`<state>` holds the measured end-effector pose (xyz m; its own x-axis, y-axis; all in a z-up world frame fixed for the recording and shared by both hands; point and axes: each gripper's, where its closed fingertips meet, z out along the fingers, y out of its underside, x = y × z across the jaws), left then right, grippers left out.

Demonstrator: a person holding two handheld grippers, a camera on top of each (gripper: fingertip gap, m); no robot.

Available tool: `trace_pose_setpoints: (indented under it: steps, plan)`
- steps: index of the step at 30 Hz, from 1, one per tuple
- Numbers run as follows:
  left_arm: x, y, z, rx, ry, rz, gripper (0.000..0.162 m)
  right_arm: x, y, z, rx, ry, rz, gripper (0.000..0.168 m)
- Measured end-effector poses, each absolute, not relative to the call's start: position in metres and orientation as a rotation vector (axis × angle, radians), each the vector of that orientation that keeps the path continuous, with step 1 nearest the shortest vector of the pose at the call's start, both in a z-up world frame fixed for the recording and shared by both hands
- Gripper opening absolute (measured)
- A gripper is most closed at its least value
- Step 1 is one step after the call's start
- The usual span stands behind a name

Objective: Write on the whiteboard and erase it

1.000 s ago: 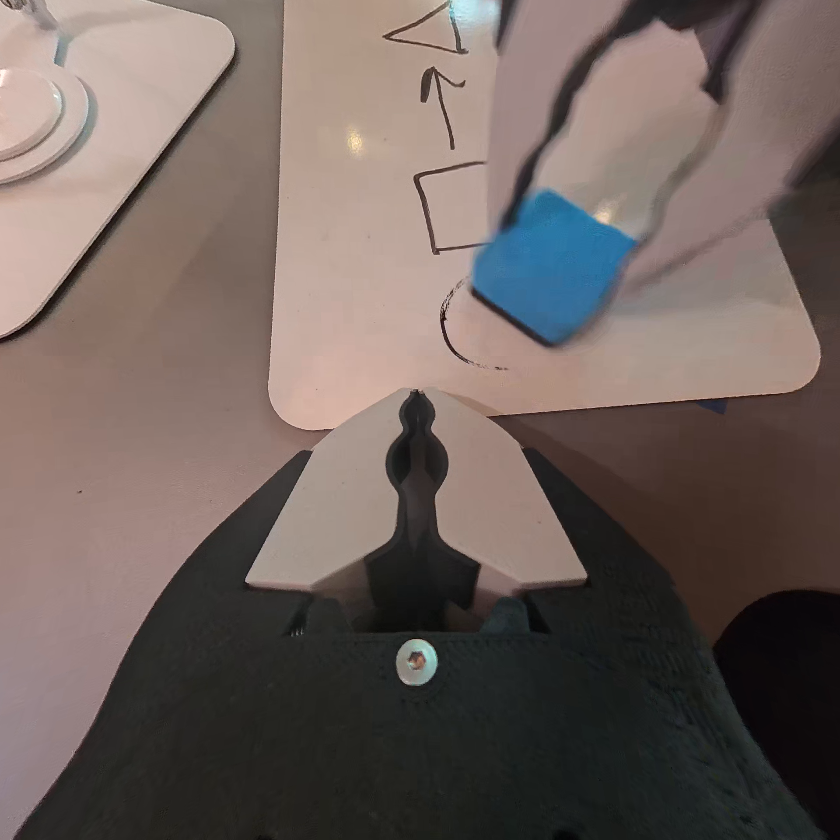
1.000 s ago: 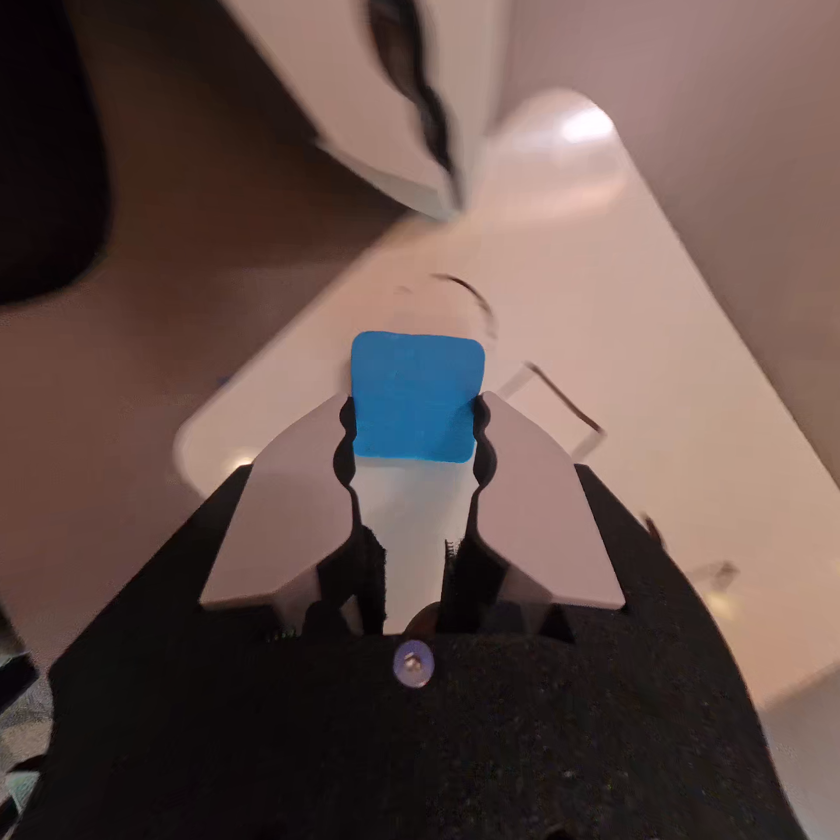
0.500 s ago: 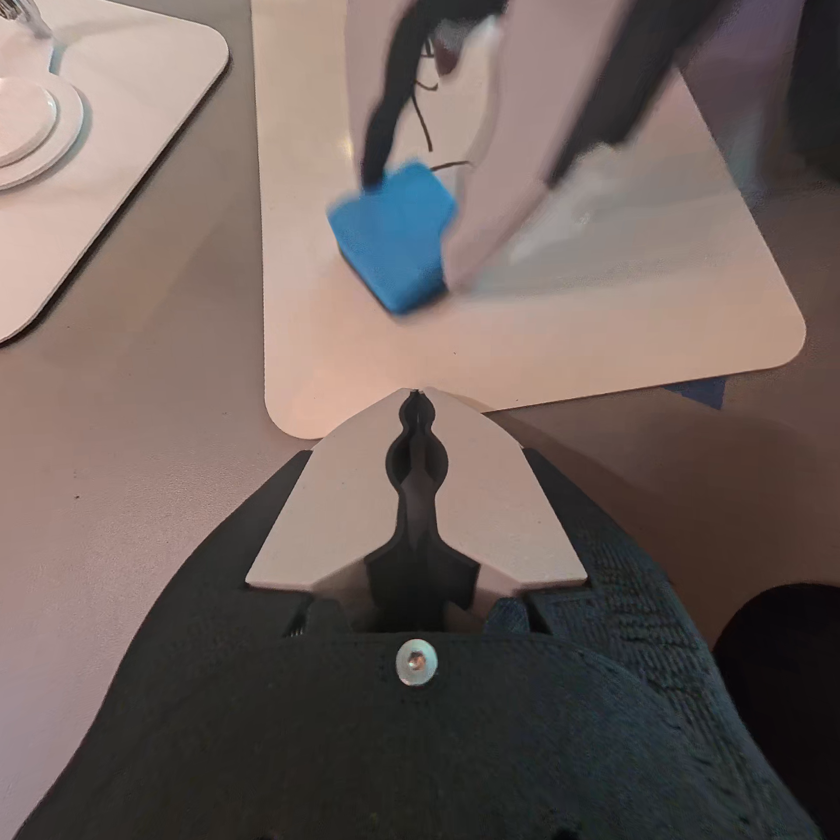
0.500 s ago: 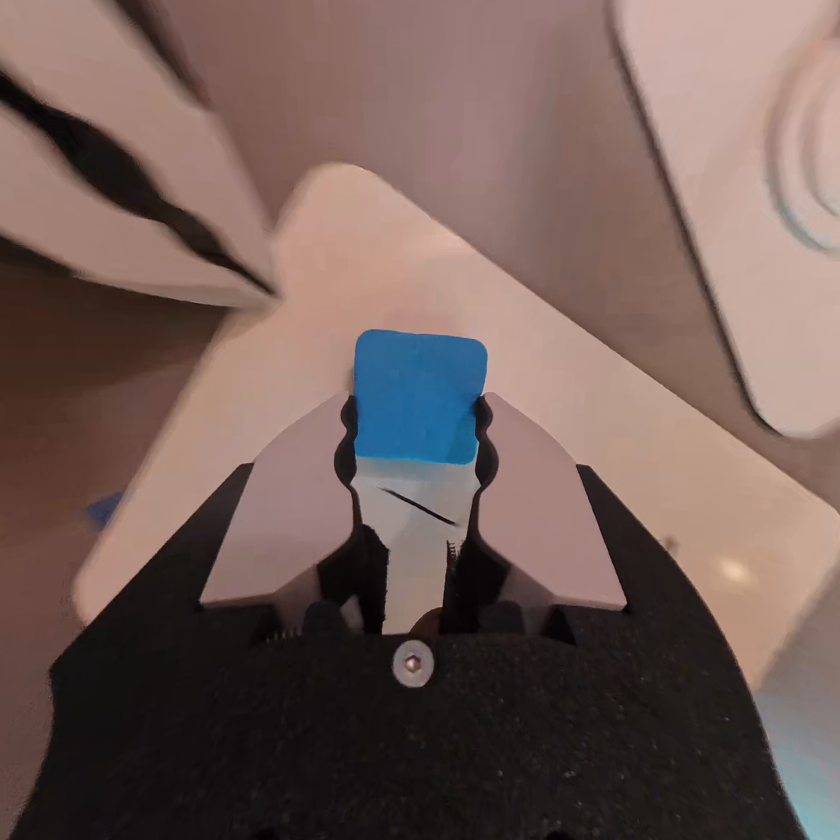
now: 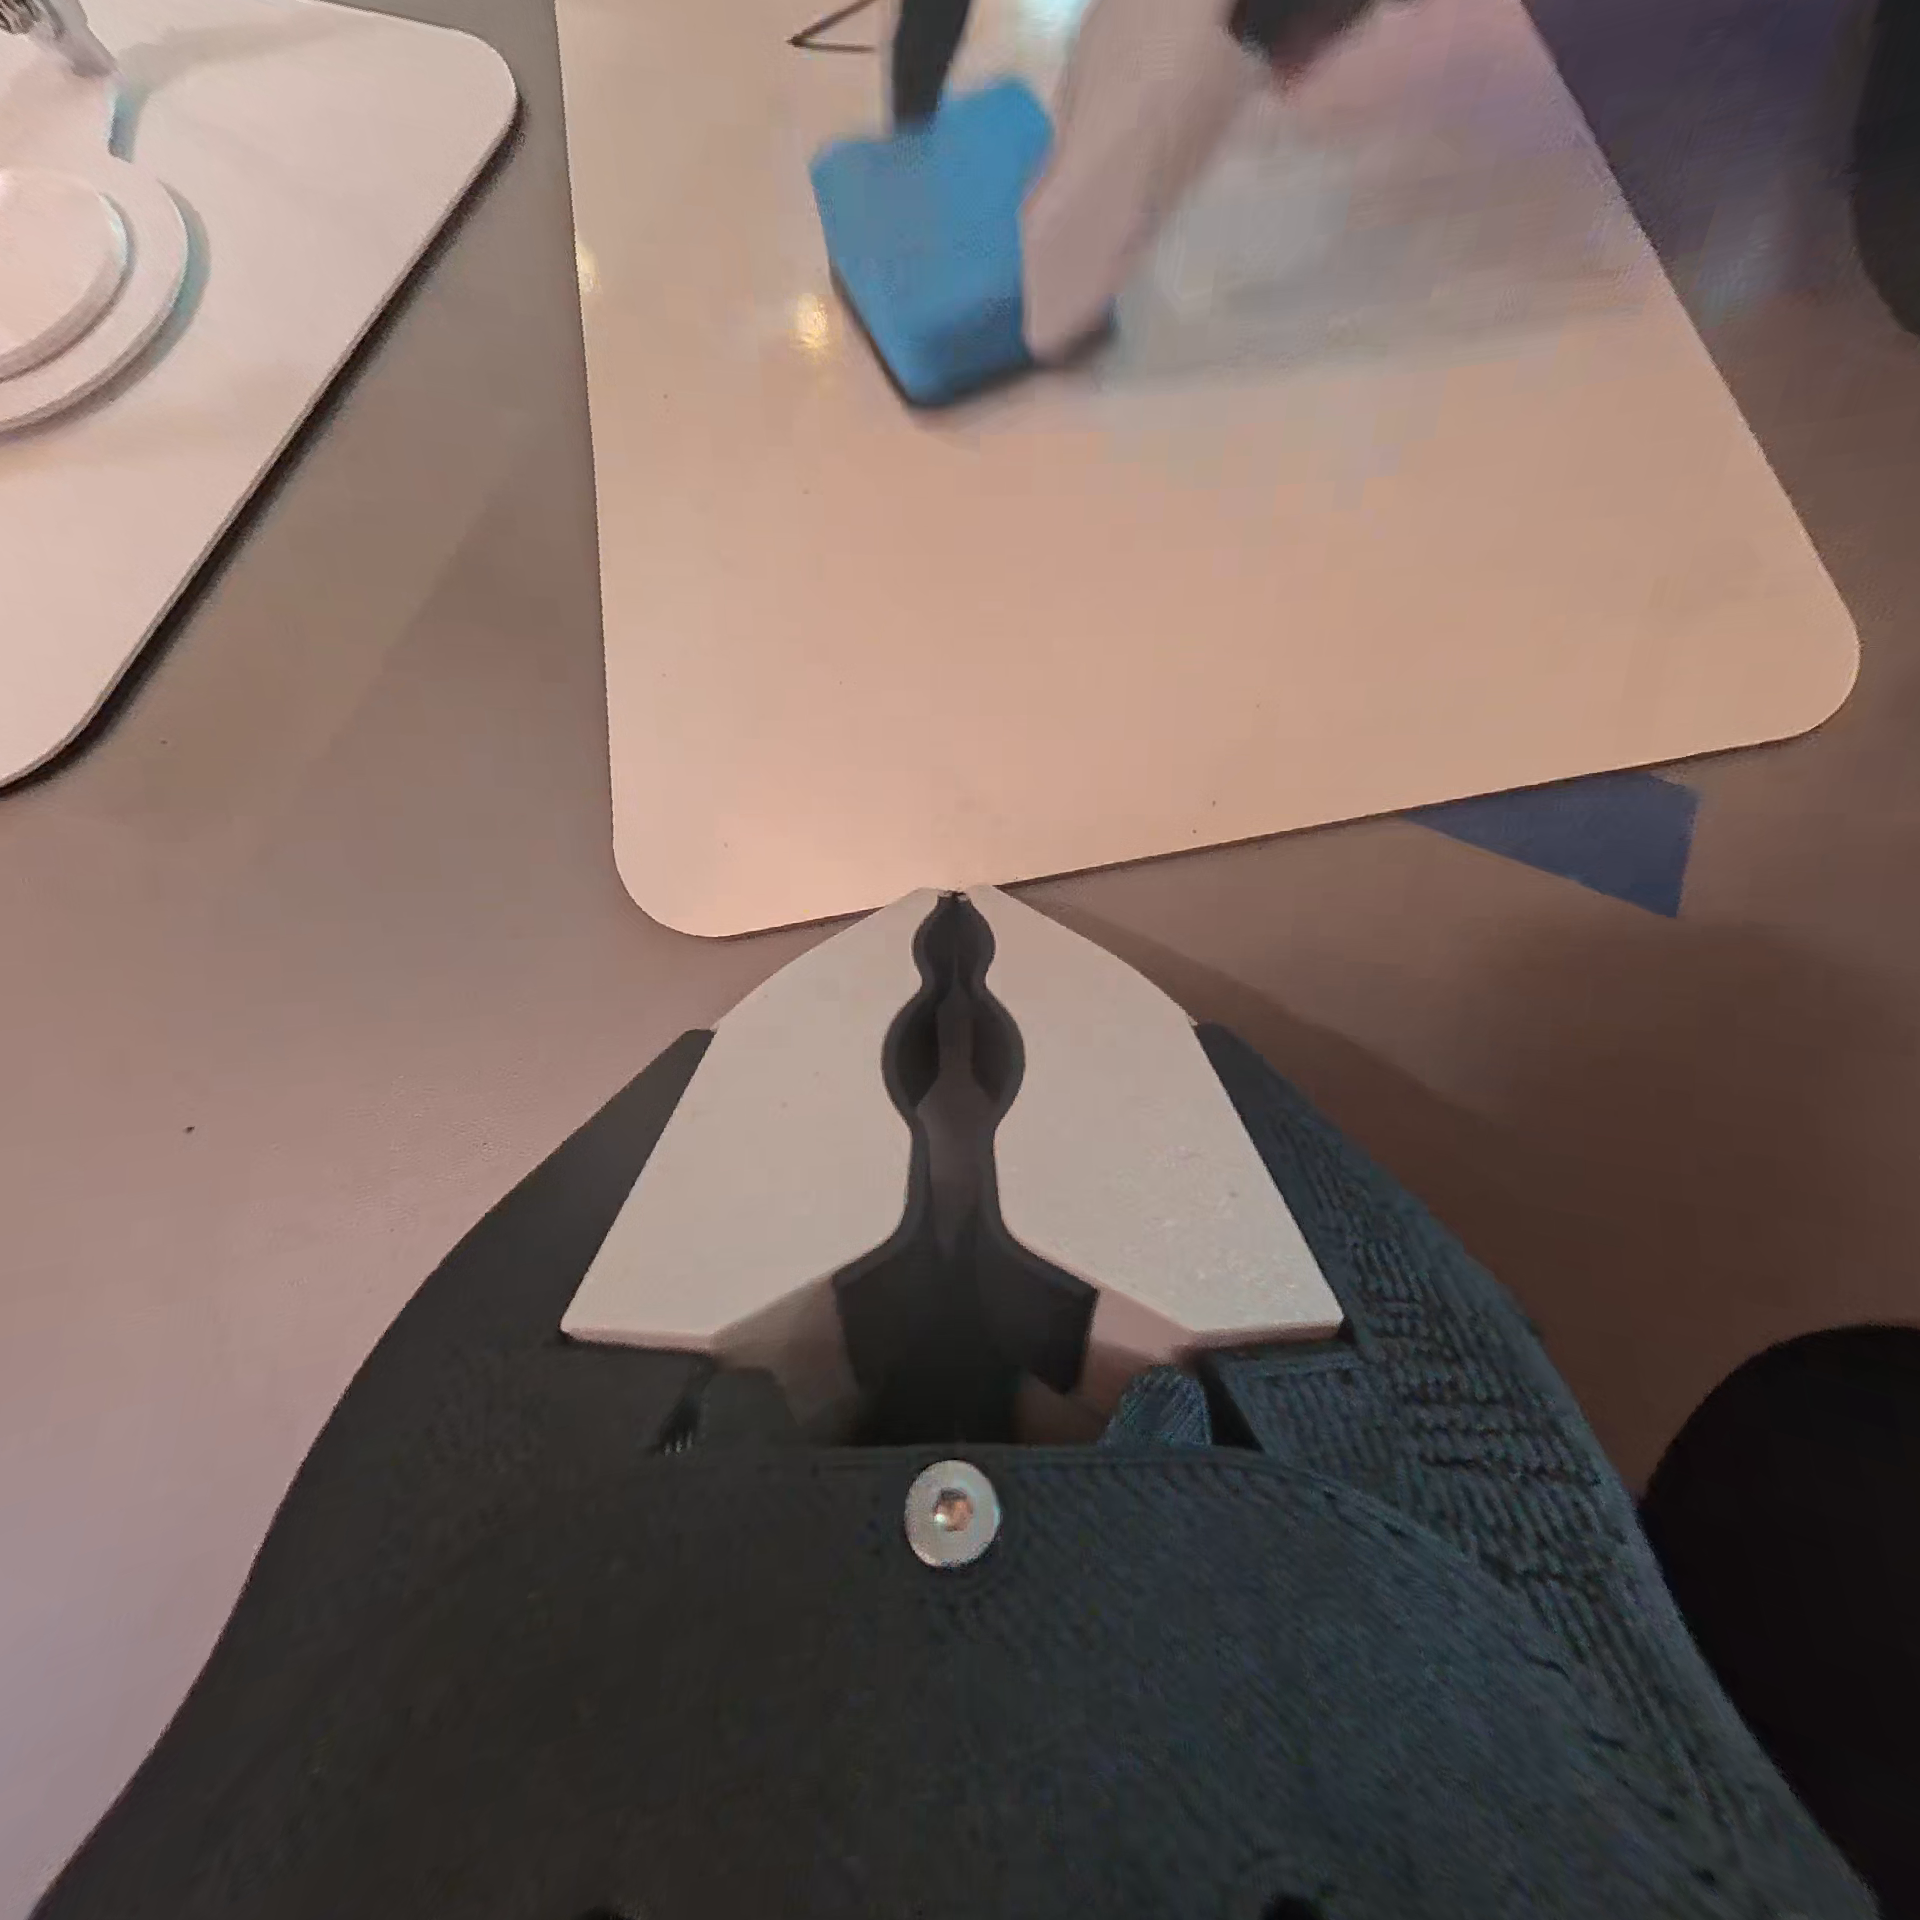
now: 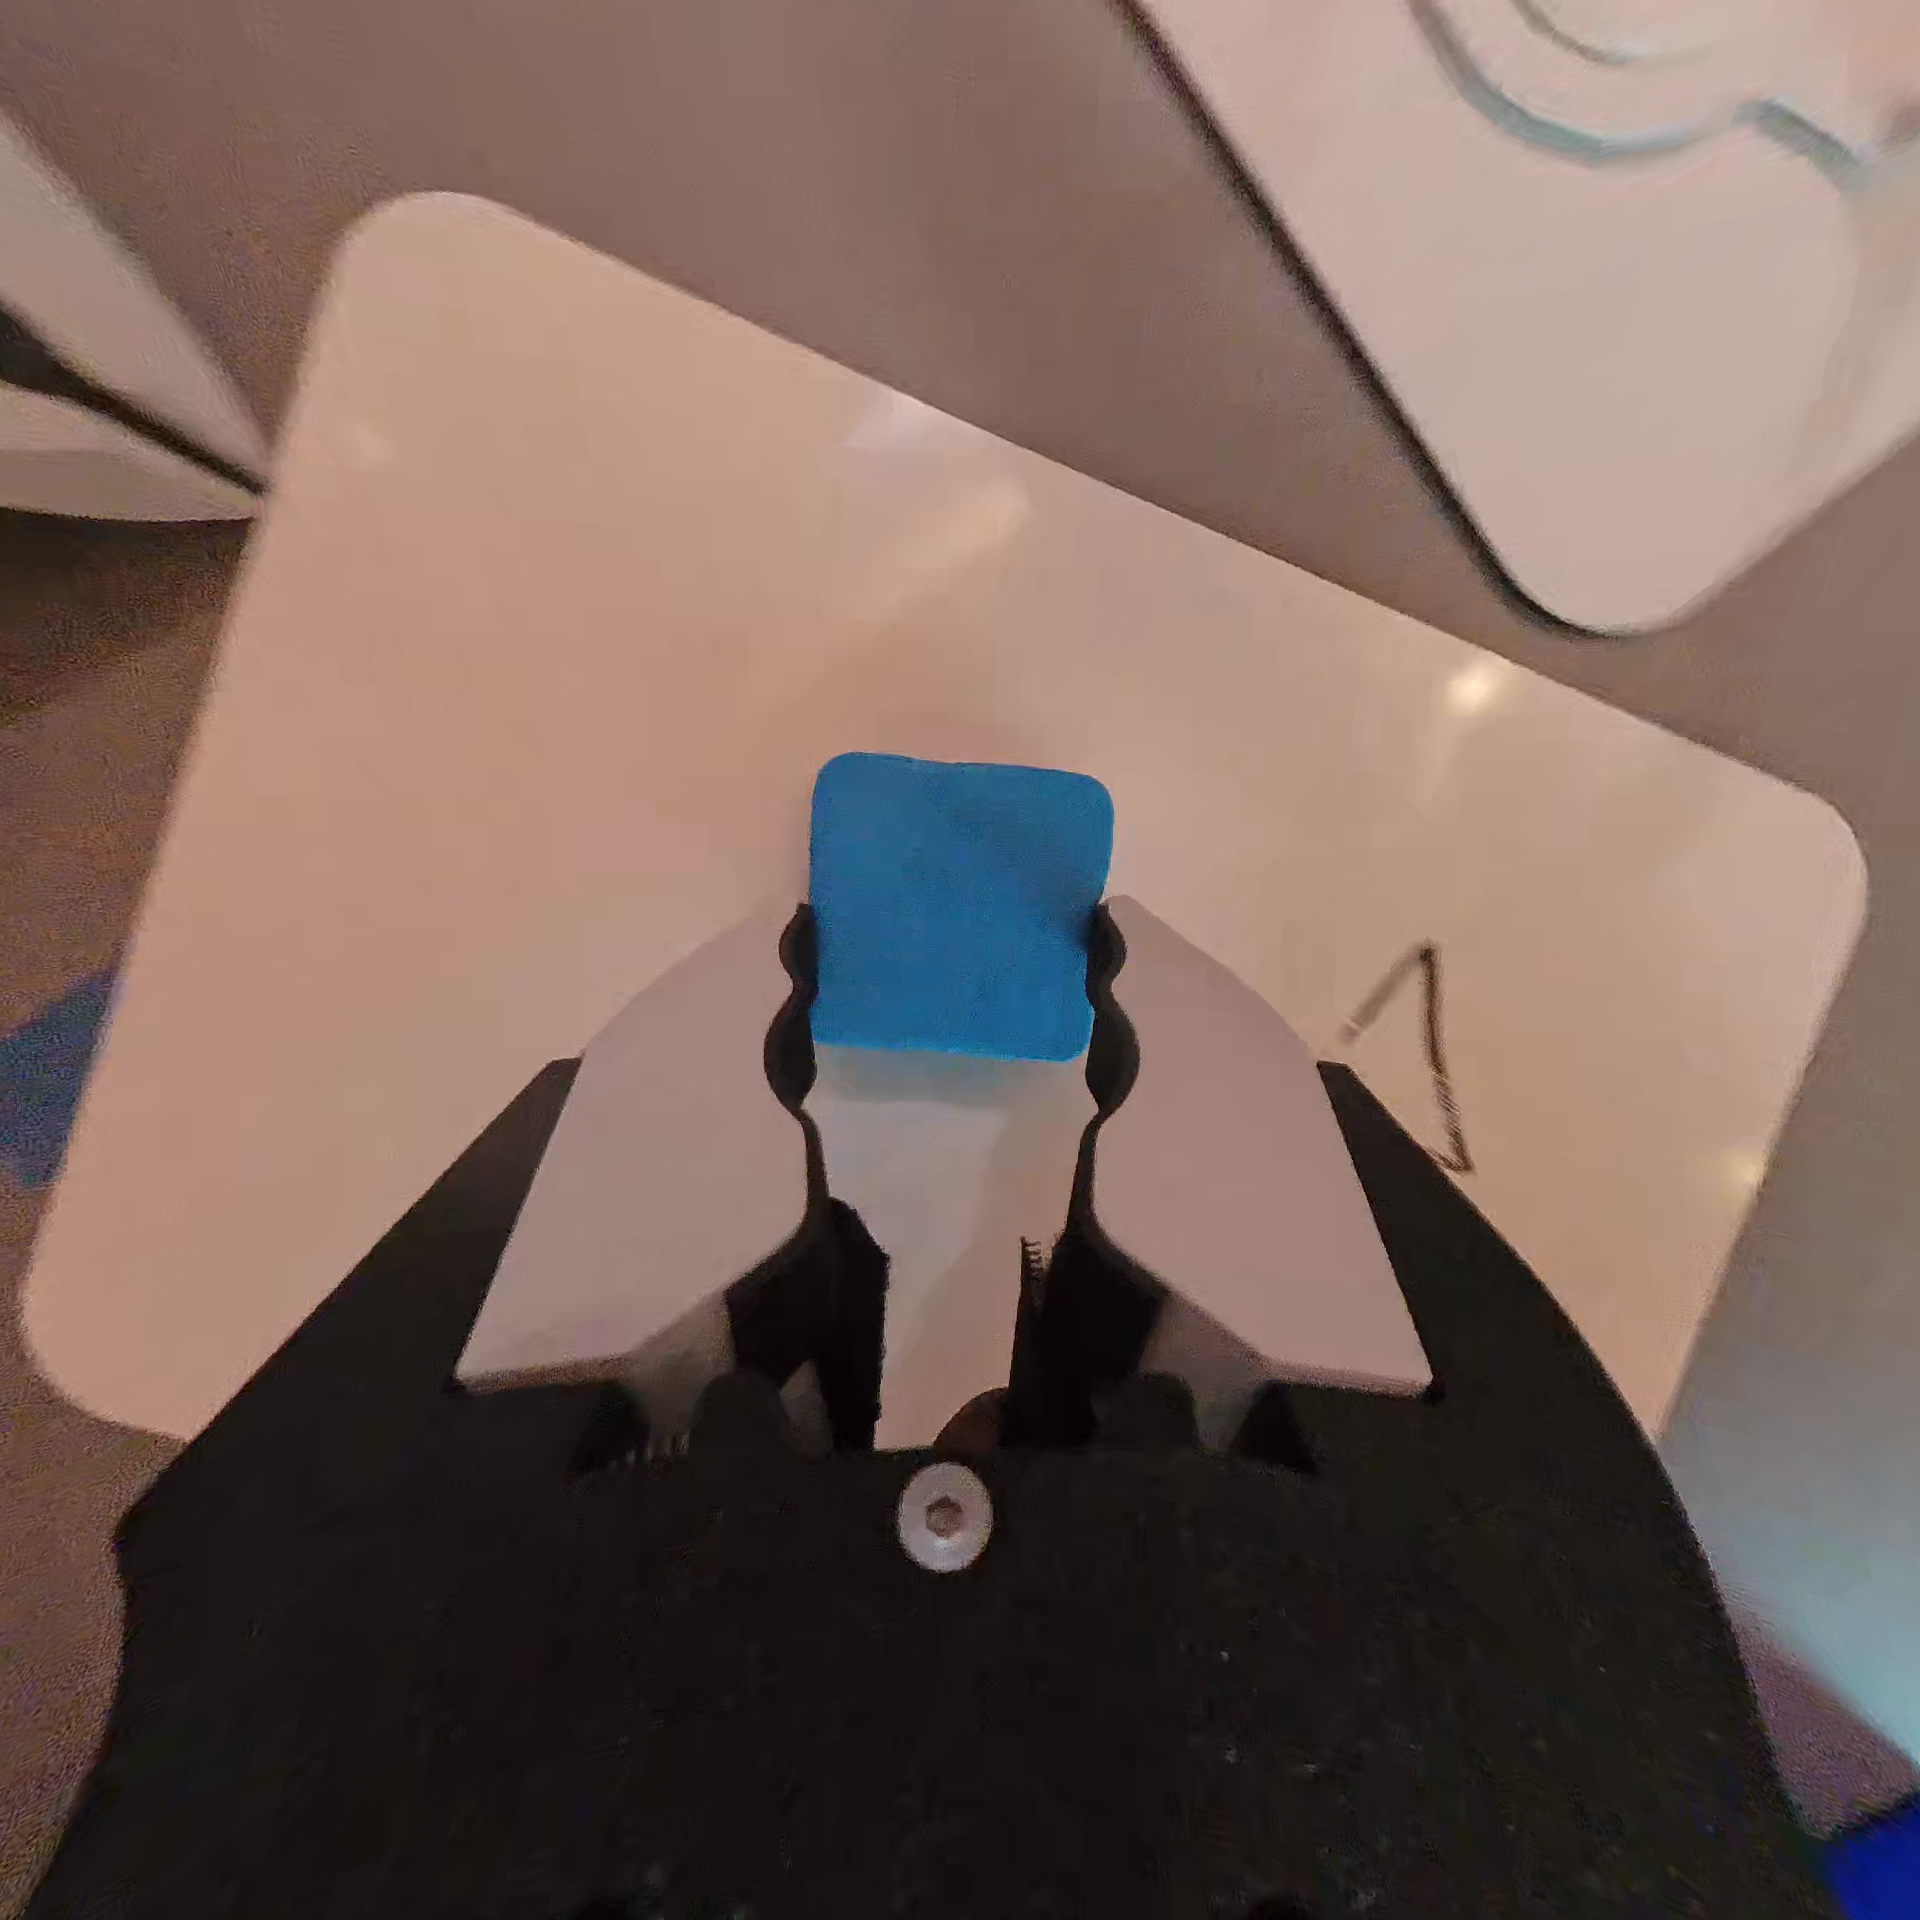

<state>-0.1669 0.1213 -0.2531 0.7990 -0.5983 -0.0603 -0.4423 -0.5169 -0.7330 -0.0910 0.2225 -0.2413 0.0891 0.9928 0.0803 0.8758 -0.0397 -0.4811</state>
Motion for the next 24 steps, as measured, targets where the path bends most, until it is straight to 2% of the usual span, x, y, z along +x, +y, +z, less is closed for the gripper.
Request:
trace_pose_setpoints:
  steps: [2, 6, 9, 17, 22, 24]
  plan:
    - [-0.168, 0.12, -0.252, -2.208, 0.753, -0.274, 0.0, -0.106, 0.183, -0.241, -1.886, -1.939, 0.43, 0.05]
    - [-0.154, 0.136, -0.208, -1.983, 0.626, -0.321, 0.0, -0.111, 0.168, -0.242, -1.856, -1.912, 0.554, 0.05]
    - [-0.136, 0.13, -0.249, -2.159, 0.81, -0.27, 0.0, -0.107, 0.164, -0.242, -1.835, -1.994, 0.575, 0.051]
    - [-0.147, 0.126, -0.25, -2.194, 0.778, -0.279, 0.001, -0.044, 0.339, -0.243, -2.193, -1.521, 0.347, 0.051]
    - [-0.146, 0.127, -0.25, -2.185, 0.775, -0.276, 0.001, -0.106, 0.205, -0.242, -1.865, -1.93, 0.484, 0.051]
    - [-0.146, 0.127, -0.25, -2.181, 0.778, -0.267, 0.001, -0.106, 0.192, -0.241, -1.8, -2.0, 0.485, 0.05]
